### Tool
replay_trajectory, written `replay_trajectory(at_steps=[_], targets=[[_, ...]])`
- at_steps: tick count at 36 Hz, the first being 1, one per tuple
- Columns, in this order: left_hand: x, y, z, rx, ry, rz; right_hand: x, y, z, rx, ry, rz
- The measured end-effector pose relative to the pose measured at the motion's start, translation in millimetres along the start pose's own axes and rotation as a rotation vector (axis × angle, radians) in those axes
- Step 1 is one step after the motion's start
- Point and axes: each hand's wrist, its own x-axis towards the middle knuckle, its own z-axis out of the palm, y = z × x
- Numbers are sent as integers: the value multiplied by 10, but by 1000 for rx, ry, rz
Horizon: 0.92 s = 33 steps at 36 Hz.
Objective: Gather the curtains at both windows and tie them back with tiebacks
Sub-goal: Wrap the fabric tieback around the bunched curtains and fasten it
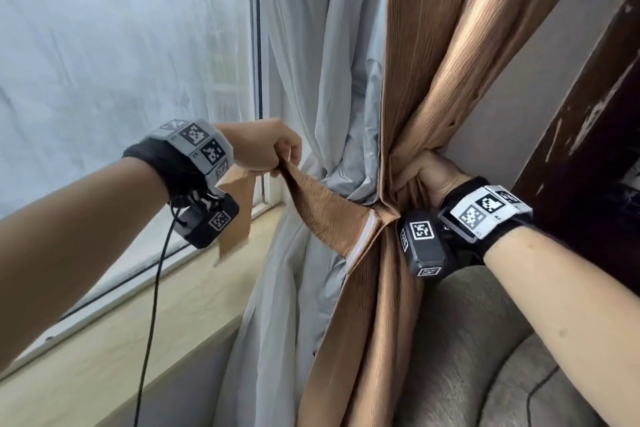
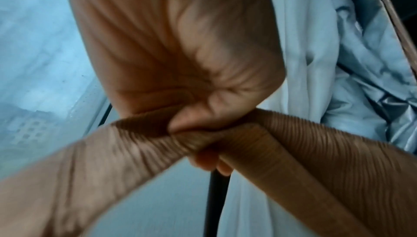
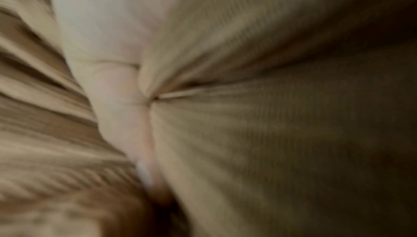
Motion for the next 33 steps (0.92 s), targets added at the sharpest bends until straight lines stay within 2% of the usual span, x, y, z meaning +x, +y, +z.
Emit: replay_trajectory(at_steps=[3,6,10,15,18,21,25,30,33], targets=[[-19,-49,-2,-74,-38,-24,11,-14,-2,-7,28,-5],[-28,-83,44,-116,-53,23,14,2,-25,3,31,-1],[-23,-126,68,-96,-33,41,6,12,-44,6,35,20],[-36,-126,44,-94,-136,5,17,14,-43,3,78,20],[-32,-151,57,-81,-139,13,-4,12,-28,16,78,0],[-16,-172,99,10,-62,10,-21,16,-17,14,63,0],[20,-104,168,144,117,-7,-39,1,4,8,76,26],[84,-63,275,435,304,-58,-82,-28,64,-46,156,19],[133,-37,351,421,428,-122,-101,-20,59,-67,165,17]])
